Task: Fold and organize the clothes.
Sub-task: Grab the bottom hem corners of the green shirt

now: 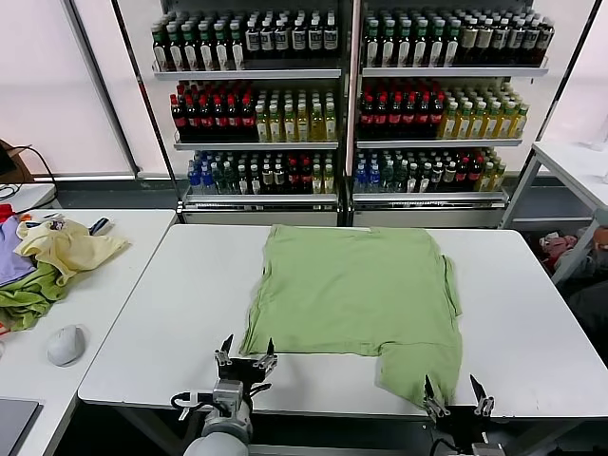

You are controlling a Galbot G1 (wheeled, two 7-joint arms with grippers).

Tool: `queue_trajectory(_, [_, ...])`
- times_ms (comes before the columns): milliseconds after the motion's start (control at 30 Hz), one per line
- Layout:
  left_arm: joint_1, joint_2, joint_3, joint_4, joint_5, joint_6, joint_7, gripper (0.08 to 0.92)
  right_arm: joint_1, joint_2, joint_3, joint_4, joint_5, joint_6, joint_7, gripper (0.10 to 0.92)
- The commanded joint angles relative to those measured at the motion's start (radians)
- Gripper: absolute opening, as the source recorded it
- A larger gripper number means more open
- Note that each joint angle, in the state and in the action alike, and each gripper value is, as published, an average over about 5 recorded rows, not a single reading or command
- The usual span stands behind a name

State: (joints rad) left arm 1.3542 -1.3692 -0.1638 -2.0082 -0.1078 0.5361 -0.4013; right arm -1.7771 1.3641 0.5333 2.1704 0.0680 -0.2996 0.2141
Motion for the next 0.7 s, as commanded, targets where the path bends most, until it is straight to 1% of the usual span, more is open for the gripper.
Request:
queue_trajectory(33, [-0.068,0.007,0.011,0.087,-0.048,0.048,-0.025,0.813,-0.002,0.004,-0.01,-0.007,0.011,-0.028,0.015,0.804])
queue_trajectory(100, [-0.065,0.008,0.012,0.087,-0.064,0.048,-0.025,0.779,-0.001,0.004,-0.012,-0.012,0.03,-0.03,0.019,0.764])
queue_trajectory(167, [-0.062,0.01,0.012,0.087,-0.083,0.049,-0.028,0.731,0.0,0.003,-0.015,-0.017,0.051,-0.034,0.023,0.705])
queue_trajectory(467, [-0.045,0.017,0.012,0.08,-0.147,0.05,-0.033,0.472,0.003,-0.003,-0.019,-0.029,0.117,-0.05,0.02,0.447])
queue_trajectory(700, [-0.009,0.017,0.023,0.033,-0.154,0.046,-0.023,0.264,0.009,-0.016,-0.017,-0.025,0.149,-0.034,-0.007,0.247])
